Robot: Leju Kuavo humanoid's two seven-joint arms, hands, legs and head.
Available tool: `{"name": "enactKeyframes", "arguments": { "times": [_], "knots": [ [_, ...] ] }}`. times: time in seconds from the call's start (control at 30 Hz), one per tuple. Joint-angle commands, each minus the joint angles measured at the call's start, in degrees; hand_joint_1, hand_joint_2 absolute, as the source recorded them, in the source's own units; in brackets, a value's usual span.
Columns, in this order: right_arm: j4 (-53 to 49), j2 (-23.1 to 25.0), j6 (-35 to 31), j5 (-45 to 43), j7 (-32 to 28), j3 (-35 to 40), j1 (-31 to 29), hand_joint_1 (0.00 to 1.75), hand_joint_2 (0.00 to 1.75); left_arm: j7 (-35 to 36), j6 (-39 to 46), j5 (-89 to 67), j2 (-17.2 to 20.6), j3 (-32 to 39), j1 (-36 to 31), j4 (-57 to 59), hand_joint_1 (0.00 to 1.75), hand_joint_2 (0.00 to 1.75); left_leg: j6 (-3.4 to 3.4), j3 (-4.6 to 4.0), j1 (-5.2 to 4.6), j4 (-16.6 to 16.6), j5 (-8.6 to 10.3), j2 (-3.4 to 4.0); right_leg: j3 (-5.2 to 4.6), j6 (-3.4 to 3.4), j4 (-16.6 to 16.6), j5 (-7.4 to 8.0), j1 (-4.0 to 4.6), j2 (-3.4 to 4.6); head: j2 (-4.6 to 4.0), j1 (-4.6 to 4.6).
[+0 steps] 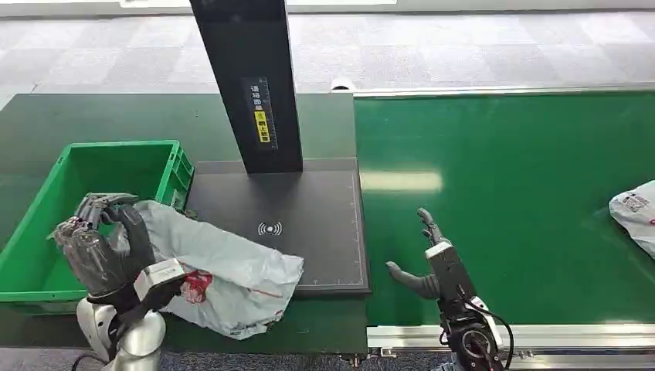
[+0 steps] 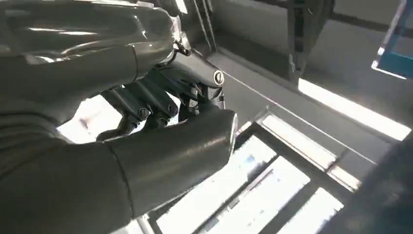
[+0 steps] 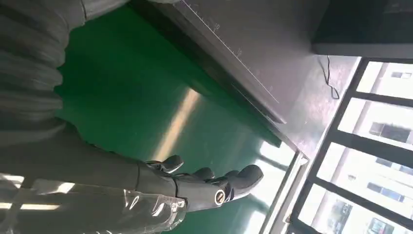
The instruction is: Moved the parcel from conveyor to table for the left to box.
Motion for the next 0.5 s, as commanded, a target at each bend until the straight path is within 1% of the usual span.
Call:
{"name": "enactKeyframes", "arguments": {
  "times": [0.03,0.07,0.1,0.13,0.17,0.2,0.23,0.27,0.3,0.33,0.37,0.4,0.43,0.5],
  "knots": [
    [1.3,0.1,-0.7,0.3,0.5,0.5,1.0,0.0,1.75,5.3,0.0,0.7,0.5,19.1,-11.2,23.6,1.75,0.0,0.01,0.18,-0.05,-0.2,0.04,0.06,0.11,-0.08,-0.1,0.02,-0.03,0.04,0.0,-0.04],
    [1.4,0.0,-0.5,0.5,0.7,0.5,0.9,0.0,1.75,15.1,0.0,-2.7,3.7,17.8,-12.4,27.3,1.75,0.0,0.03,0.17,-0.06,-0.2,0.1,-0.03,0.14,-0.1,-0.1,0.05,-0.04,-0.06,0.0,0.0],
    [1.8,0.0,-0.3,0.7,0.9,0.5,0.5,0.0,1.75,18.6,0.0,-0.7,7.4,16.6,-13.8,30.9,1.75,0.0,0.01,0.22,-0.04,-0.2,0.1,-0.09,0.2,-0.09,-0.1,0.03,-0.02,-0.11,0.0,-0.04],
    [2.0,0.0,-0.2,0.7,1.0,0.5,0.4,0.0,1.75,20.1,0.0,0.1,9.4,15.9,-14.6,33.6,1.75,0.0,0.02,0.23,-0.07,-0.3,0.13,-0.08,0.17,-0.11,-0.1,0.05,-0.04,-0.11,0.0,-0.07],
    [2.2,0.0,0.1,0.9,1.2,0.6,0.1,0.0,1.75,21.7,0.0,0.1,10.5,16.7,-15.0,34.3,1.75,0.0,0.01,0.24,-0.06,-0.2,0.09,-0.08,0.18,-0.08,-0.1,0.02,-0.04,-0.1,0.0,0.0],
    [2.5,0.1,0.2,1.0,1.2,0.7,-0.2,0.0,1.75,22.6,0.0,-0.5,11.6,17.2,-15.3,35.2,1.75,0.0,0.01,0.2,-0.04,-0.1,0.08,-0.03,0.16,-0.07,-0.1,0.02,-0.03,-0.05,0.0,0.0],
    [2.5,0.1,0.3,1.1,1.2,0.7,-0.2,0.0,1.75,22.7,0.0,-0.5,11.8,17.3,-15.4,35.4,1.75,0.0,0.0,0.17,-0.03,-0.2,0.14,0.02,0.12,-0.11,-0.1,0.08,-0.01,-0.01,0.0,0.0],
    [2.6,-0.1,0.4,1.1,1.3,0.8,-0.3,0.0,1.75,21.9,0.0,1.1,13.1,15.4,-16.0,37.7,1.75,0.0,-0.02,0.15,0.02,-0.1,0.07,0.14,0.07,-0.11,-0.1,0.07,0.04,0.11,0.0,-0.02],
    [2.5,-0.3,0.4,1.0,1.2,0.6,-0.2,0.0,1.75,22.2,0.0,1.7,13.5,14.7,-16.2,37.9,1.75,0.0,-0.01,0.16,0.02,-0.1,0.09,0.14,0.08,-0.15,-0.1,0.08,0.05,0.09,0.0,-0.04],
    [1.9,-1.1,0.5,1.1,1.3,0.7,0.2,0.0,1.75,19.2,-10.3,11.2,14.4,9.8,-15.5,36.5,1.75,0.0,-0.01,0.15,0.0,-0.1,0.11,0.03,0.1,-0.11,-0.1,0.04,0.02,-0.01,0.0,0.0],
    [1.7,-1.6,0.8,1.0,1.2,0.5,0.3,0.0,1.75,16.2,-16.8,19.2,14.8,5.7,-14.6,34.1,0.44,0.0,-0.01,0.12,0.01,-0.1,0.09,-0.04,0.1,-0.09,0.0,0.01,0.03,-0.07,0.0,0.0],
    [1.9,-2.5,1.6,0.2,0.8,0.2,-0.5,0.0,1.75,13.2,-31.2,31.6,15.6,2.9,-11.9,28.4,0.0,0.0,0.01,0.08,0.03,-0.1,0.1,-0.08,0.09,-0.11,-0.1,0.02,0.05,-0.12,0.0,-0.02],
    [2.1,-2.7,2.2,-0.1,0.7,0.0,-1.0,0.0,1.75,11.2,-32.9,37.5,15.3,1.5,-9.8,23.9,0.0,0.0,0.02,0.03,0.0,0.0,0.08,-0.03,0.01,-0.09,0.0,0.01,0.02,-0.07,0.0,-0.02],
    [2.5,-2.7,2.4,-0.2,0.6,-0.2,-1.6,0.0,1.75,12.1,-32.5,38.7,15.7,0.0,-8.0,21.0,0.0,0.0,0.03,0.0,0.01,0.0,0.04,0.12,-0.05,-0.08,0.0,0.03,0.04,0.07,0.0,-0.04]
  ]
}}
